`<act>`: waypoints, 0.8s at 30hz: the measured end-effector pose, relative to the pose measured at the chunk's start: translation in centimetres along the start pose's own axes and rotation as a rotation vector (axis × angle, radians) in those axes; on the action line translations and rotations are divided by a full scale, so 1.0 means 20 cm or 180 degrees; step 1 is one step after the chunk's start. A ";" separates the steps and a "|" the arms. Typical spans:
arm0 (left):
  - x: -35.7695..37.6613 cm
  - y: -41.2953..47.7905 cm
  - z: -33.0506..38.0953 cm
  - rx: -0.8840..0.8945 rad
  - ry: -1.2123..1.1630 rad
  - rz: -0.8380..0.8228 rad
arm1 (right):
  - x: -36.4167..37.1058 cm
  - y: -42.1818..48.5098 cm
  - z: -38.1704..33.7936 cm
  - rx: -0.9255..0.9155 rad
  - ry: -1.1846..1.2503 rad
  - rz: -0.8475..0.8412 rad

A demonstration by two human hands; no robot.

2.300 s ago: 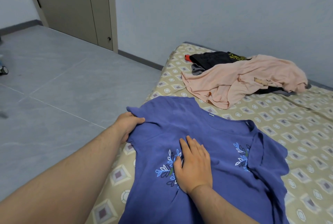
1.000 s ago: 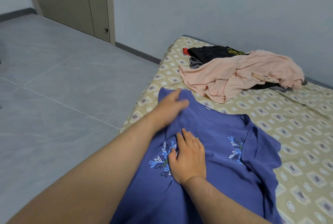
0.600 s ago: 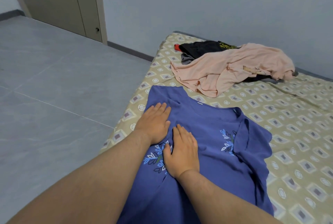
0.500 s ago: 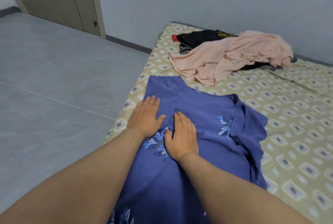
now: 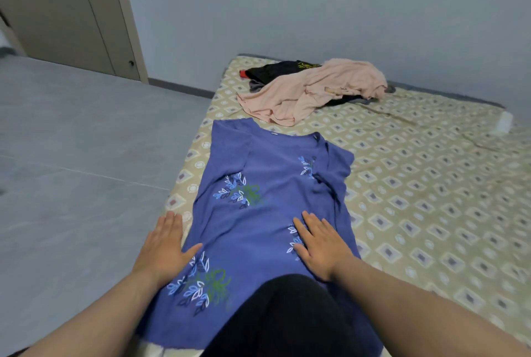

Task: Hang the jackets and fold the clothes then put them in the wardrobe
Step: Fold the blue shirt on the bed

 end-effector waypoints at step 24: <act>-0.41 -0.70 0.10 -0.1166 -0.4904 0.0192 | -0.09 -0.96 0.12 0.2418 0.5488 0.1121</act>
Point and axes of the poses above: each hand's wrist, its own y-axis towards the middle knuckle, its own x-axis out of the palm, z = x × y, the point moved 4 cm from there along y, towards the middle knuckle, and after that the axes turned 3 degrees about -x, right-handed, at the moved point
